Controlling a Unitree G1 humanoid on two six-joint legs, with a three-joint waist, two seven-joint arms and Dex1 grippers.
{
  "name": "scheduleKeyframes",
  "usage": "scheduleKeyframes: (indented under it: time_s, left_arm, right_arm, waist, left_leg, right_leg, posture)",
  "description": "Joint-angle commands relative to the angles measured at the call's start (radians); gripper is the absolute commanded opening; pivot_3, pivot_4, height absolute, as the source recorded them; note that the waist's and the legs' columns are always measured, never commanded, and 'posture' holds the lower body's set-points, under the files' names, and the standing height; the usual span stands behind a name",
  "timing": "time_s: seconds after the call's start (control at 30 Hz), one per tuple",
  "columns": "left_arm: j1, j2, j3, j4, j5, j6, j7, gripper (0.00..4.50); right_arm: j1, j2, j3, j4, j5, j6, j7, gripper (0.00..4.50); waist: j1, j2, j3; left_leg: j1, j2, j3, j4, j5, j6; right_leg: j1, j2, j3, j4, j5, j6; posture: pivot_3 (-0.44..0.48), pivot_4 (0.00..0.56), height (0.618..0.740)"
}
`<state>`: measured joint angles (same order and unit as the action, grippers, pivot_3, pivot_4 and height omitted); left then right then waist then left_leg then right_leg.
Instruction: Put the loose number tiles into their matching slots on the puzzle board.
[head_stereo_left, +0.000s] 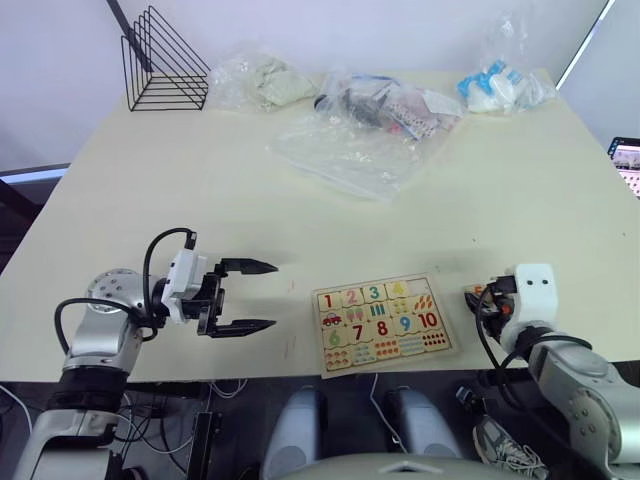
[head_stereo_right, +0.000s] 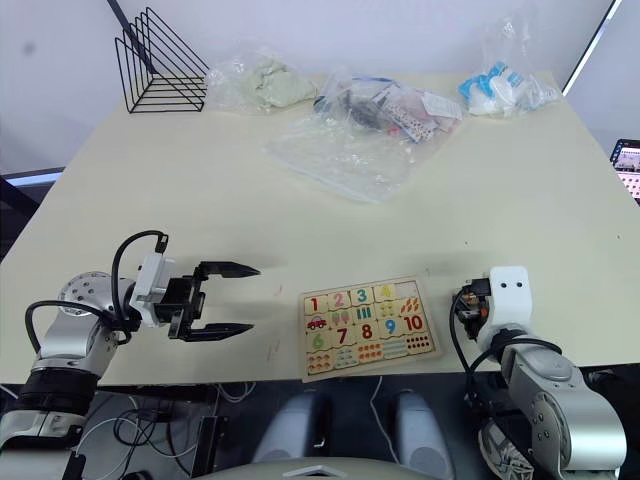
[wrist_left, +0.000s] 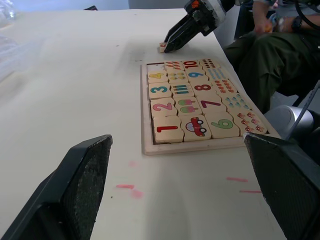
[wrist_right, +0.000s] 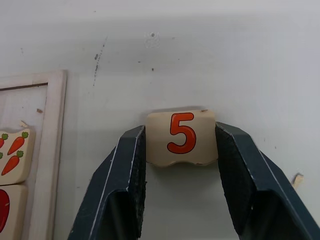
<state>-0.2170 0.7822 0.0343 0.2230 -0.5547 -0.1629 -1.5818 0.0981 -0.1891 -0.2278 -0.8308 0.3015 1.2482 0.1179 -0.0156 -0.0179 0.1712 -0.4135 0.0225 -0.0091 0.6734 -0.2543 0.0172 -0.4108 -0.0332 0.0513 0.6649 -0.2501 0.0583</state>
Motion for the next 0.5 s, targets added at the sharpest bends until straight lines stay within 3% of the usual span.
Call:
scheduleKeyframes:
  time_s: [0.03, 0.07, 0.1, 0.23, 0.37, 0.5]
  left_arm:
    - [-0.011, 0.019, 0.012, -0.005, -0.025, -0.012, -0.033, 4.5]
    - [-0.011, 0.02, 0.014, -0.006, -0.025, -0.011, -0.033, 4.5]
    - [-0.009, 0.021, 0.016, -0.008, -0.026, -0.007, -0.033, 4.5]
    - [0.009, 0.024, 0.028, -0.028, -0.03, 0.005, -0.033, 4.5]
    - [0.034, 0.026, 0.045, -0.05, -0.032, 0.018, -0.032, 4.5]
    - [0.052, 0.032, 0.052, -0.071, -0.045, 0.029, -0.033, 4.5]
  right_arm:
    - [0.005, -0.001, 0.006, -0.02, -0.006, 0.017, -0.018, 1.46]
    - [0.004, -0.004, 0.002, -0.019, -0.004, 0.014, -0.015, 1.46]
    - [0.002, -0.006, -0.006, -0.019, 0.0, 0.006, -0.009, 2.47]
    - [-0.025, 0.0, -0.062, -0.031, 0.045, -0.044, 0.033, 4.29]
    - [-0.036, -0.085, -0.105, -0.025, 0.096, -0.112, 0.141, 4.47]
    - [-0.041, -0.264, -0.132, 0.079, 0.144, -0.288, 0.363, 4.47]
  waist:
    - [0.0, -0.001, 0.0]
    - [0.0, -0.001, -0.001]
    - [0.0, -0.001, -0.001]
    - [0.0, -0.001, -0.001]
    - [-0.002, 0.0, 0.0]
    - [-0.001, -0.001, 0.0]
  left_leg:
    - [0.0, 0.0, 0.0, 0.0, 0.0, 0.0]
    - [0.0, 0.0, 0.0, 0.0, 0.0, 0.0]
    - [0.0, 0.0, 0.0, 0.0, 0.0, 0.0]
    - [0.0, 0.0, 0.0, 0.0, 0.0, 0.0]
    - [0.0, 0.0, 0.0, 0.0, 0.0, 0.0]
    - [0.0, 0.0, 0.001, 0.0, 0.0, 0.0]
  right_leg:
    - [0.0, 0.0, 0.0, 0.0, 0.0, 0.0]
    - [0.0, 0.0, 0.0, 0.0, 0.0, 0.0]
    - [0.0, 0.0, 0.0, 0.0, 0.0, 0.0]
    - [0.0, 0.0, 0.0, 0.0, 0.0, 0.0]
    - [0.0, 0.0, 0.001, 0.0, 0.0, 0.0]
    - [0.0, 0.0, 0.001, -0.001, 0.0, 0.0]
  posture:
    - [0.0, 0.15, 0.74]
    - [0.0, 0.15, 0.74]
    - [0.0, 0.15, 0.74]
    - [0.0, 0.15, 0.74]
    - [0.0, 0.15, 0.74]
    - [0.0, 0.15, 0.74]
